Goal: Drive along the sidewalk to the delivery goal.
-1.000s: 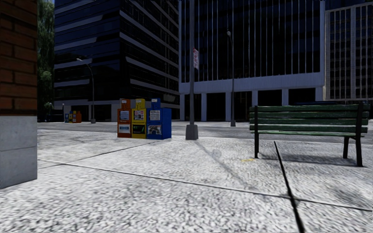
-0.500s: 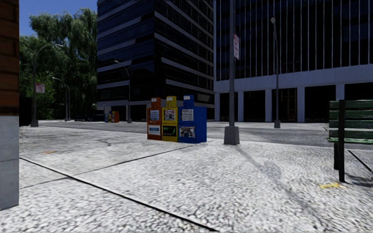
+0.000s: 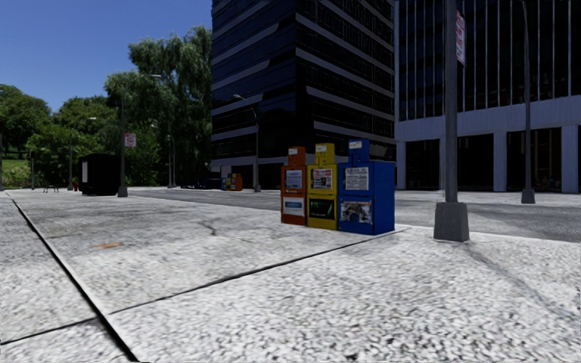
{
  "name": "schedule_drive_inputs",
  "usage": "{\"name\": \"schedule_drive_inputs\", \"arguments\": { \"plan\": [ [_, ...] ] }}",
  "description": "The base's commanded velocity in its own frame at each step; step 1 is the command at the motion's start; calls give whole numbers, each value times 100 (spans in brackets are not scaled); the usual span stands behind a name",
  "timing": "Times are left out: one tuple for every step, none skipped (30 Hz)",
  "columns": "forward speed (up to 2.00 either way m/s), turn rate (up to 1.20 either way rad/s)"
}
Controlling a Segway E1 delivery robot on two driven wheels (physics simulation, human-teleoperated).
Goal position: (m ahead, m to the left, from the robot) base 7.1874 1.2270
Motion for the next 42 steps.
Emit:
{"name": "schedule_drive_inputs", "arguments": {
  "plan": [
    [200,51],
    [200,51],
    [200,51],
    [200,51],
    [200,51],
    [200,51],
    [200,51],
    [200,51],
    [200,51],
    [200,51],
    [200,51],
    [200,51],
    [200,51],
    [200,51],
    [200,51],
    [200,51],
    [200,51],
    [200,51],
    [200,51],
    [200,51],
    [200,51],
    [200,38],
    [200,38],
    [200,24],
    [200,0],
    [200,0],
    [200,0],
    [200,0],
    [200,0],
    [200,0],
    [200,0],
    [200,0],
    [200,0],
    [200,0],
    [200,0],
    [200,0],
    [200,0],
    [200,0],
    [200,0],
    [200,0],
    [200,0],
    [200,0]
  ]
}}
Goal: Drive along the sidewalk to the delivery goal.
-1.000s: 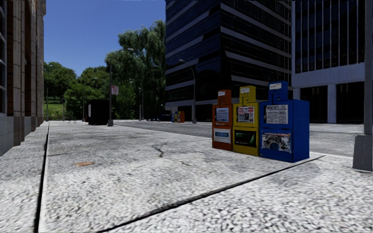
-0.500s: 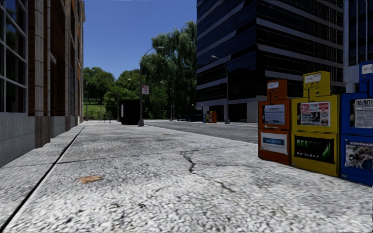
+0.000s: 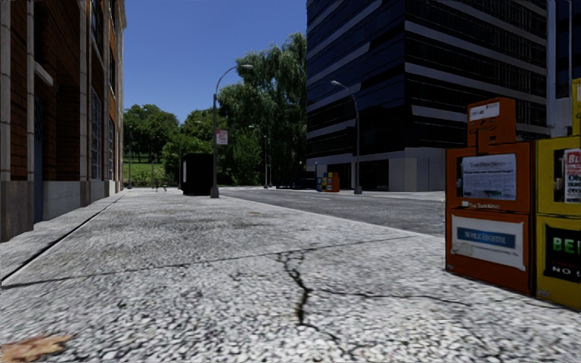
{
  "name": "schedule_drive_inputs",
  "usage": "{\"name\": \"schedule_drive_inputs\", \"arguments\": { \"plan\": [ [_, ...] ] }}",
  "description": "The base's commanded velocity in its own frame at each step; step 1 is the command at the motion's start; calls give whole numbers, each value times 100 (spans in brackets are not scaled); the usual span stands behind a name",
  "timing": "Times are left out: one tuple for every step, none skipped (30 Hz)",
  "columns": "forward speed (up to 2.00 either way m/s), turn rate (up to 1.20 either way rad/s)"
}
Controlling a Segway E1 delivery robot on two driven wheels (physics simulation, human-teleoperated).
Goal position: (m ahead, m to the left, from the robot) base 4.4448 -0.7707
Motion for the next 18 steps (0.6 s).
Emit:
{"name": "schedule_drive_inputs", "arguments": {
  "plan": [
    [200,0],
    [200,0],
    [200,0],
    [200,0],
    [200,0],
    [200,0],
    [200,0],
    [200,0],
    [200,0],
    [200,0],
    [200,0],
    [200,0],
    [200,0],
    [200,0],
    [200,0],
    [200,0],
    [200,0],
    [200,0]
  ]
}}
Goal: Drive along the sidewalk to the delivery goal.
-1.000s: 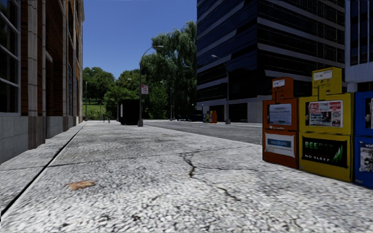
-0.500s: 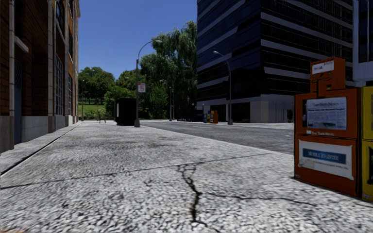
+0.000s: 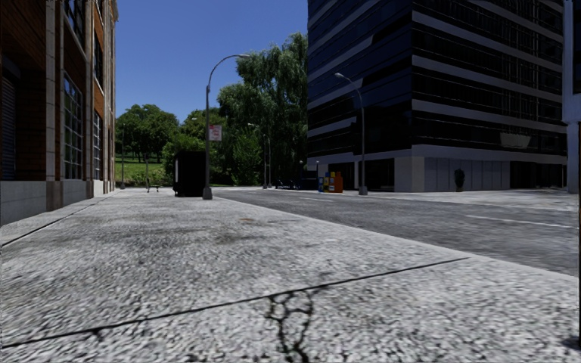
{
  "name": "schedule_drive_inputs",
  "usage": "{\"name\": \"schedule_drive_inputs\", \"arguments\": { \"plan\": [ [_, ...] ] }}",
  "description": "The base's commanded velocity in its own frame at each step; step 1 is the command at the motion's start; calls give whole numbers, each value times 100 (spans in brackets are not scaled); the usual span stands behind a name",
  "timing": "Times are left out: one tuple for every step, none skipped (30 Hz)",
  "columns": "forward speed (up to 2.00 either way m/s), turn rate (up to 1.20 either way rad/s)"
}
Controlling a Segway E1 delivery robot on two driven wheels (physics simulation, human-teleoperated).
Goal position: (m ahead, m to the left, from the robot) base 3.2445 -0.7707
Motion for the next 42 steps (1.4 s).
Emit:
{"name": "schedule_drive_inputs", "arguments": {
  "plan": [
    [200,0],
    [200,0],
    [200,0],
    [200,0],
    [200,0],
    [200,0],
    [200,0],
    [200,0],
    [200,0],
    [200,0],
    [200,0],
    [200,0],
    [200,0],
    [200,0],
    [200,0],
    [200,0],
    [200,0],
    [200,0],
    [200,0],
    [200,0],
    [200,0],
    [200,0],
    [200,0],
    [200,0],
    [200,0],
    [200,0],
    [200,0],
    [200,0],
    [200,0],
    [200,0],
    [200,0],
    [200,0],
    [200,0],
    [200,0],
    [200,0],
    [200,0],
    [200,0],
    [193,0],
    [169,0],
    [169,0],
    [139,0],
    [111,-12]
  ]
}}
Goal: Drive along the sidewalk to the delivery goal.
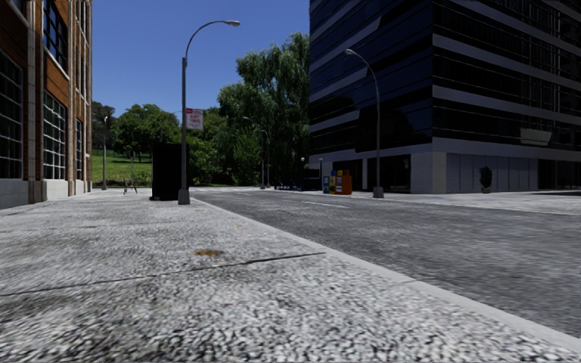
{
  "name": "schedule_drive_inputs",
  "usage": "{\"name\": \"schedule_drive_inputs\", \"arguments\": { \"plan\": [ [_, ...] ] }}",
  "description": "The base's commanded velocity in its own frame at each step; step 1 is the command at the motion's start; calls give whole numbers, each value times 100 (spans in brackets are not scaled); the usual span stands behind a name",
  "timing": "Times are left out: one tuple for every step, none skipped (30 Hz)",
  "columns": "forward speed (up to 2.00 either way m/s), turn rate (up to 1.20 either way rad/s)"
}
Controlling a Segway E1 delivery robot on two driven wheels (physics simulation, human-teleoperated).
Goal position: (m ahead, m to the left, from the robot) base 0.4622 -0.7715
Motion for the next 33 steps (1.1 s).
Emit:
{"name": "schedule_drive_inputs", "arguments": {
  "plan": [
    [96,-27],
    [86,-31],
    [86,-31],
    [82,-32],
    [77,-32],
    [76,-32],
    [76,-32],
    [76,-32],
    [76,-32],
    [76,-31],
    [76,-31],
    [76,-29],
    [76,-11],
    [76,0],
    [76,0],
    [75,0],
    [75,0],
    [75,0],
    [75,0],
    [73,0],
    [57,0],
    [0,0],
    [0,0],
    [0,0],
    [0,0],
    [0,0],
    [0,0],
    [0,0],
    [0,0],
    [0,0],
    [0,0],
    [0,0],
    [0,0]
  ]
}}
